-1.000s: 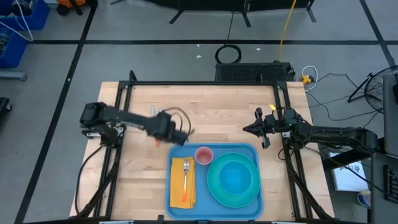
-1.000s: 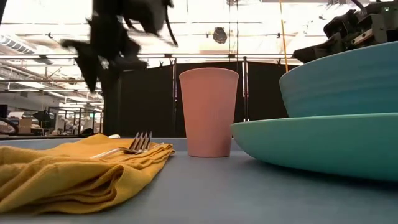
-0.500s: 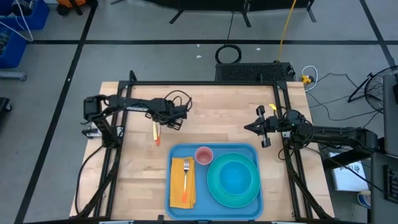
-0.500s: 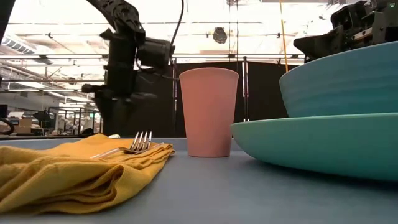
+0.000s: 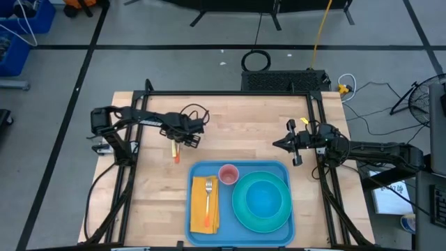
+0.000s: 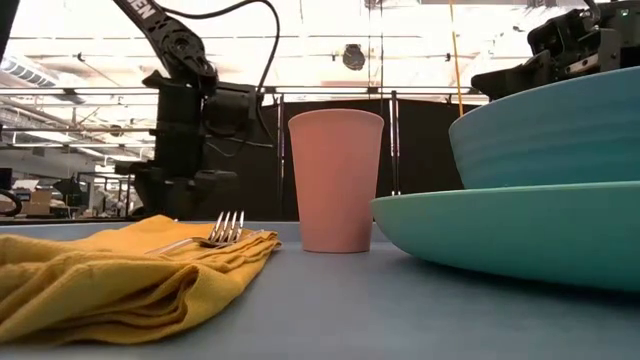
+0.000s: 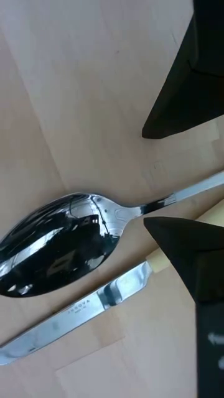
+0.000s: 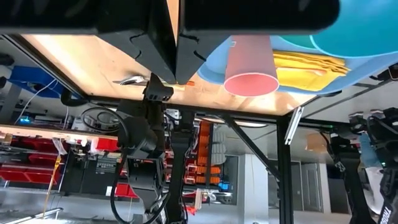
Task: Set up tray
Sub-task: Put the orange spoon on the yellow napkin to the left of the orange fork on the blue tray
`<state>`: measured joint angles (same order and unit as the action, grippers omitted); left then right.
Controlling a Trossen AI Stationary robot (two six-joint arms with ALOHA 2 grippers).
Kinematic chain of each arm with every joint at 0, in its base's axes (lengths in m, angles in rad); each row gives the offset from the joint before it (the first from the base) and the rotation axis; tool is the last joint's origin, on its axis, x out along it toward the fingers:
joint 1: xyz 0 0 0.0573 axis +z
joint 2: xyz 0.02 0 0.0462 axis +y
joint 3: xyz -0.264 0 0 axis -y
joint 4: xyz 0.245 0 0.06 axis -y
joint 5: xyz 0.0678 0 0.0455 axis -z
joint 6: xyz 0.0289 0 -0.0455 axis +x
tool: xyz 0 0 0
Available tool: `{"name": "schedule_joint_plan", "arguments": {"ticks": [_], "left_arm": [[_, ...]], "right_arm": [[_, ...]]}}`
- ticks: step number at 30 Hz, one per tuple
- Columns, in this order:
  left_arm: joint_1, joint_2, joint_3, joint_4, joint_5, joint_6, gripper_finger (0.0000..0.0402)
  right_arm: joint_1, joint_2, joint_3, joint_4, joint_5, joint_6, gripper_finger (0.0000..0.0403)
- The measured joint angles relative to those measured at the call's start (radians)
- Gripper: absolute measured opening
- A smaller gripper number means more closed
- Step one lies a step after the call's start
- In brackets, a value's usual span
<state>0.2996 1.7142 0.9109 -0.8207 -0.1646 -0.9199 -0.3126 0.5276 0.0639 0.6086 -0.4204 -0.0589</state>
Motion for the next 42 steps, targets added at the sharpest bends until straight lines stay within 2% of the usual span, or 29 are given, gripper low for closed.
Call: {"name": "schedule_joint_plan", "arguments": {"ticks": [9,15,22,30,42], "left_arm": [[0.004,0.002,-0.016,0.013,0.013,0.027,0.0225],[0.009,0.003,-0.017,0.007,0.059,0.096,0.0225],[0.037,0.003,-0.018,0.017,0.128,0.084,0.0225],[0.019,0.007,-0.008,0.076,0.178,0.092,0.0225],[0.021,0.007,-0.002,0.021,0.222,0.227,0.0221]], "right_arm": [[0.0,0.0,0.0,0.004,0.0,-0.013,0.0],[0.0,0.0,0.0,0.003,0.0,-0.013,0.0],[0.0,0.0,0.0,0.001,0.0,-0.013,0.0],[0.0,0.0,0.0,0.008,0.0,-0.013,0.0],[0.0,0.0,0.0,0.008,0.0,-0.013,0.0]]}}
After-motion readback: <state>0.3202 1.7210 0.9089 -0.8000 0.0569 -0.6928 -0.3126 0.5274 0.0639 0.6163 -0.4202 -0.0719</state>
